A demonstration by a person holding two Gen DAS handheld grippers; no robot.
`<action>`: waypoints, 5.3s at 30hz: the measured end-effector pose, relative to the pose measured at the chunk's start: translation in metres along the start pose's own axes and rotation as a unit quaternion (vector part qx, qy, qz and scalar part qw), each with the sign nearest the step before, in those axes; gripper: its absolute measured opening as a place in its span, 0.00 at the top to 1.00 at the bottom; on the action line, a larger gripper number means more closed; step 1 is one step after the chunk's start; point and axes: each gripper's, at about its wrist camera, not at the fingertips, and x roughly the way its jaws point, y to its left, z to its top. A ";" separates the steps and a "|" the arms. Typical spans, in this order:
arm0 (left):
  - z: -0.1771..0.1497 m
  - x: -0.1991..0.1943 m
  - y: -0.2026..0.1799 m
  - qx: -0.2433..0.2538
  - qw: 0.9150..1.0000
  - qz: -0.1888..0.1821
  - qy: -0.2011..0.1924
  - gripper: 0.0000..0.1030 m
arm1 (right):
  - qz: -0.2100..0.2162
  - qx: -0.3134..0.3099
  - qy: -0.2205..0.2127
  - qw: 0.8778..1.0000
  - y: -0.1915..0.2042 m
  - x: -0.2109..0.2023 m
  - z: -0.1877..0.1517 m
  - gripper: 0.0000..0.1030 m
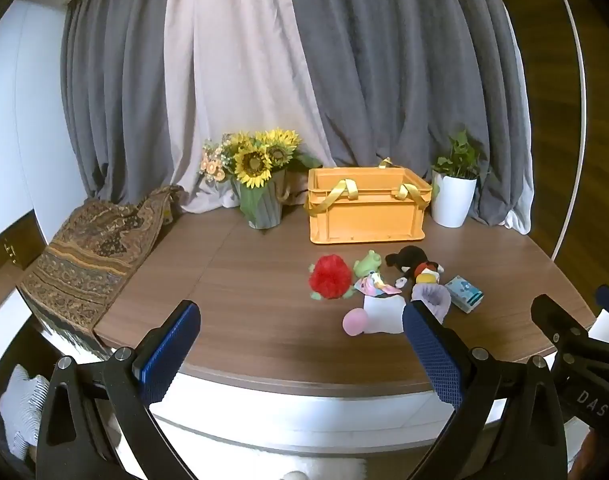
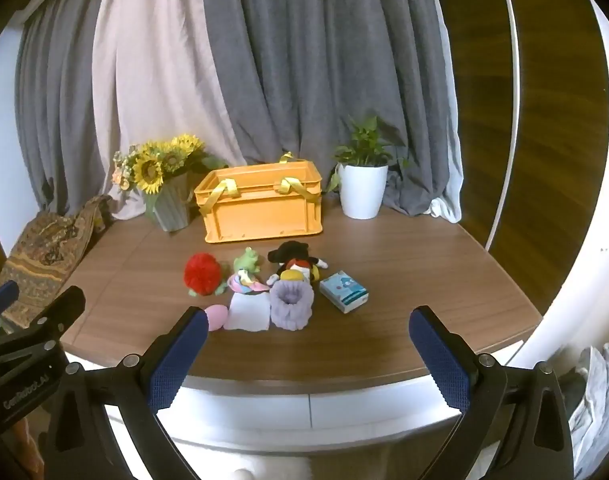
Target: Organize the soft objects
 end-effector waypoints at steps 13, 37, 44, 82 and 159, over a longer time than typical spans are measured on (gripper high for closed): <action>0.010 -0.005 -0.002 -0.007 1.000 0.003 -0.014 0.00 | -0.005 0.007 -0.008 1.000 -0.007 0.001 0.011 0.01; 0.015 -0.008 -0.005 -0.007 1.000 0.001 -0.018 0.00 | -0.008 0.011 -0.019 1.000 -0.009 -0.010 0.013 0.01; 0.014 -0.009 -0.005 -0.007 1.000 0.001 -0.019 0.00 | -0.008 0.011 -0.020 1.000 -0.010 -0.011 0.012 0.01; 0.014 -0.010 -0.012 -0.005 1.000 -0.003 -0.020 0.00 | -0.009 0.010 -0.022 1.000 -0.010 -0.009 0.010 0.01; -0.046 0.264 -0.061 0.046 0.963 -0.176 0.199 0.66 | 0.071 -0.029 0.224 0.972 0.020 0.259 -0.025 0.73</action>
